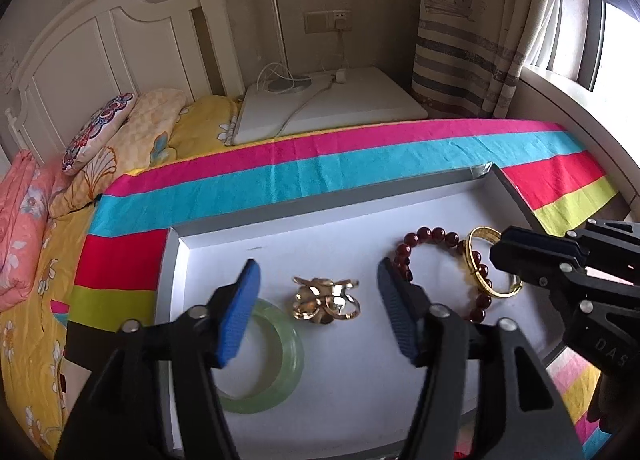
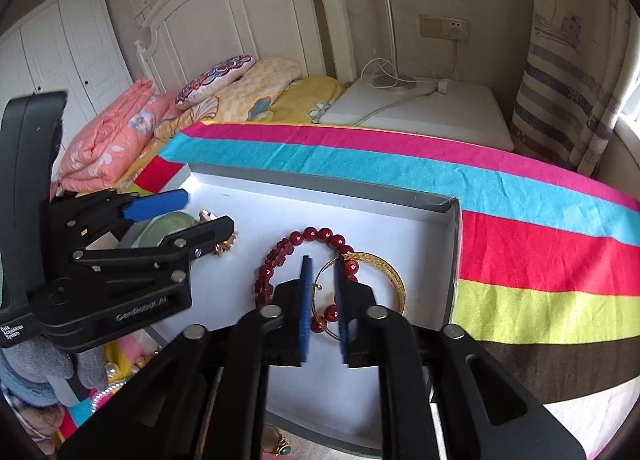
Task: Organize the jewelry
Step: 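Lower the gold bangle and gold ring into the tray and open both tools, then close the right tool on the multicolour stone bead bracelet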
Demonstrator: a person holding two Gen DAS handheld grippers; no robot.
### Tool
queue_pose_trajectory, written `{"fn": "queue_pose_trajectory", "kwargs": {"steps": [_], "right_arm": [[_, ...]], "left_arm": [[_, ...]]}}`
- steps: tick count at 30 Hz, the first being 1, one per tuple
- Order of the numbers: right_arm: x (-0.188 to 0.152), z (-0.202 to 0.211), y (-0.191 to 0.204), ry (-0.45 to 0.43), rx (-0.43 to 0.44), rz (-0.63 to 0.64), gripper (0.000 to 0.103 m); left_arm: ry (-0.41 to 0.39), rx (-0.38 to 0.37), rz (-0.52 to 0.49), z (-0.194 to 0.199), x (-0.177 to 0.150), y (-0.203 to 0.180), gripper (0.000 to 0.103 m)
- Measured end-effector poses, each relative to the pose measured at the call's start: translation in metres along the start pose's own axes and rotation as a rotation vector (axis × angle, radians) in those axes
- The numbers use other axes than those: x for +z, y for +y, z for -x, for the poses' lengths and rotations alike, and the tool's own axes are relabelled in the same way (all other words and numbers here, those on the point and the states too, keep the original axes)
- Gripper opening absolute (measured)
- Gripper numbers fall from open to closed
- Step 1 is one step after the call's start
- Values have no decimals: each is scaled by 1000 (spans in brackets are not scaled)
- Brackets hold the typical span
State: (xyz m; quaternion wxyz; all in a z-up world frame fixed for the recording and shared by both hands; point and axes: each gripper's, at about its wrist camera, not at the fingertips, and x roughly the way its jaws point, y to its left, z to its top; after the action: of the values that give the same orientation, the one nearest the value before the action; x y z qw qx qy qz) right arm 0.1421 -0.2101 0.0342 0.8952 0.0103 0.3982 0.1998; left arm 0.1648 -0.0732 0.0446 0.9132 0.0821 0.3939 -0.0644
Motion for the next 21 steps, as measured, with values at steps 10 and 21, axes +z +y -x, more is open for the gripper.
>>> {"fn": "queue_pose_trajectory", "kwargs": {"steps": [10,21], "right_arm": [[-2,35,0,-63,-1,1,48],[-45,76,19,-74,29,44,65]], "left_arm": [[-99,13,51,48,-4,27,95],[-119,67,128,108,-70,71,100]]}}
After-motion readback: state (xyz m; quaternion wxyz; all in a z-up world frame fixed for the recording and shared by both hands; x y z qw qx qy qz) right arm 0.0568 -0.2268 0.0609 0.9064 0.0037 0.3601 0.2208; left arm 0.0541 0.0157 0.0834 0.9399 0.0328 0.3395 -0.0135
